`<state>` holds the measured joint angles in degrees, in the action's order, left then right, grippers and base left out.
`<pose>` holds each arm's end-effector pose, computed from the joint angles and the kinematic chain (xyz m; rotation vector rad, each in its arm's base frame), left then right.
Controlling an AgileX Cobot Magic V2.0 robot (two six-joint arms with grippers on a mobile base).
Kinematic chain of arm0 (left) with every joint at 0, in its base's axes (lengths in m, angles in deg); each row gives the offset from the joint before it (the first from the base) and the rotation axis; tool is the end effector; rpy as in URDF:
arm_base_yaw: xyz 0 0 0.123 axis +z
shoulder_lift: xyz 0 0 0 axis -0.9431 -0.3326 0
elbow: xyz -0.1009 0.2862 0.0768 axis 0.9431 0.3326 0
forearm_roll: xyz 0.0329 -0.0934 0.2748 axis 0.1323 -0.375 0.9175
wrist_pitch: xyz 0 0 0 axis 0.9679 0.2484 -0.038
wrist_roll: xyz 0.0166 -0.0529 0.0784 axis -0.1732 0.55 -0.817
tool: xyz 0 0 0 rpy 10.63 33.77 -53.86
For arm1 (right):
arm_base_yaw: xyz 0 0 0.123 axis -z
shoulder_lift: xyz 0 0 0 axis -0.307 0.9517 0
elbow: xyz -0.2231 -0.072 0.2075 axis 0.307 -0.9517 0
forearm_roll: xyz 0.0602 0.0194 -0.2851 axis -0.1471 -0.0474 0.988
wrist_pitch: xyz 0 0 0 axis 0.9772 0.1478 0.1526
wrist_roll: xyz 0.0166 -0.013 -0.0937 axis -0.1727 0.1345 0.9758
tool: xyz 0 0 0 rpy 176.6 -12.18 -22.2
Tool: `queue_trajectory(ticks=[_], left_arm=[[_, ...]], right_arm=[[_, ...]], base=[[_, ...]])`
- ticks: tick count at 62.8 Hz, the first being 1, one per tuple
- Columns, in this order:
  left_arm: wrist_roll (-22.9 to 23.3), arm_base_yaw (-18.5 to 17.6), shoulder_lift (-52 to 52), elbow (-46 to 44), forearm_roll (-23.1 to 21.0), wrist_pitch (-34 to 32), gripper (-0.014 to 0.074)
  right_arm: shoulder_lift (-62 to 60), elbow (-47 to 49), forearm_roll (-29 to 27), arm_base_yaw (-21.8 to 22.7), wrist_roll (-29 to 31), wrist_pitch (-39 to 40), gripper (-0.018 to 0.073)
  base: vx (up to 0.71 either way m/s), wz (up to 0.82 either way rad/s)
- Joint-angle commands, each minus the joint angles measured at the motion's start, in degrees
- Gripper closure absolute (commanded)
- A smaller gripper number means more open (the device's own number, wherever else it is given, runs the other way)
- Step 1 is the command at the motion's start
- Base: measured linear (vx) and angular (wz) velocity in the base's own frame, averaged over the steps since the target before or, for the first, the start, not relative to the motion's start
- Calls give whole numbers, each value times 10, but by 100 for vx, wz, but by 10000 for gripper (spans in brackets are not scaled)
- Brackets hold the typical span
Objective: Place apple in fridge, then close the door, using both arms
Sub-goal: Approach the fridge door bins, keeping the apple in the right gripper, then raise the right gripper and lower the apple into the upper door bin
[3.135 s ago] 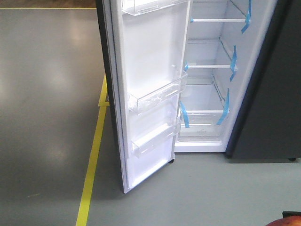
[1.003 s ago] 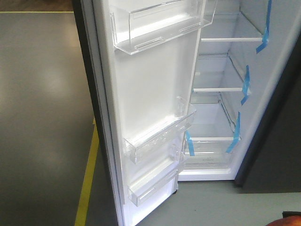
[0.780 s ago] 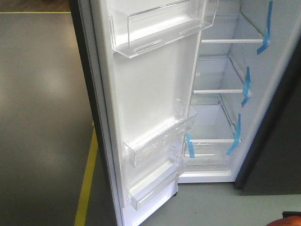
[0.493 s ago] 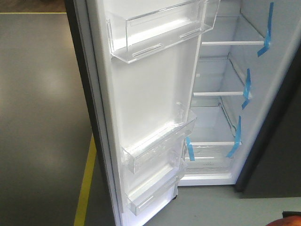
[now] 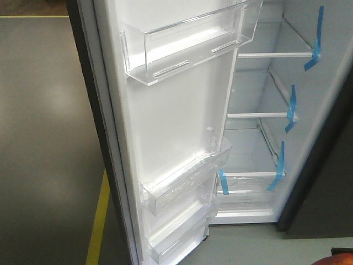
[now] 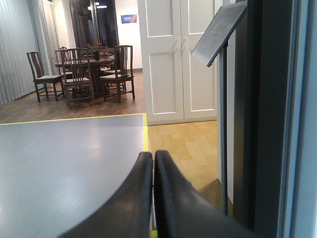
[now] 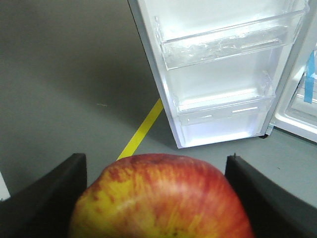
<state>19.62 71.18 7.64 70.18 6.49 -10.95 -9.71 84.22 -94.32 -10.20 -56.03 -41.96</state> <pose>0.0744 0.0008 0.2028 -0.0005 1.5157 0.0169 0.0688 0.0568 0.3113 -0.5610 2.2179 0.5137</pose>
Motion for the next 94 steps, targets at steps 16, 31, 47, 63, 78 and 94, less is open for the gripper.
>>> queue_trajectory(ticks=[16, 31, 47, 63, 78, 94], left_arm=[[6, 0, -12, 12, -1, -39, 603], [6, 0, -12, 12, -1, -39, 603], [6, 0, -12, 12, -1, -39, 603], [6, 0, -12, 12, -1, -39, 603], [6, 0, -12, 12, -1, -39, 603], [6, 0, -12, 12, -1, -39, 603]], right_arm=[[4, 16, -8, 0, 2, 37, 211], [4, 16, -8, 0, 2, 37, 211], [4, 16, -8, 0, 2, 37, 211], [4, 16, -8, 0, 2, 37, 211], [4, 16, -8, 0, 2, 37, 211], [4, 16, -8, 0, 2, 37, 211]], base=[[7, -1], [6, -1], [6, -1], [4, -2], [0, 0], [0, 0]])
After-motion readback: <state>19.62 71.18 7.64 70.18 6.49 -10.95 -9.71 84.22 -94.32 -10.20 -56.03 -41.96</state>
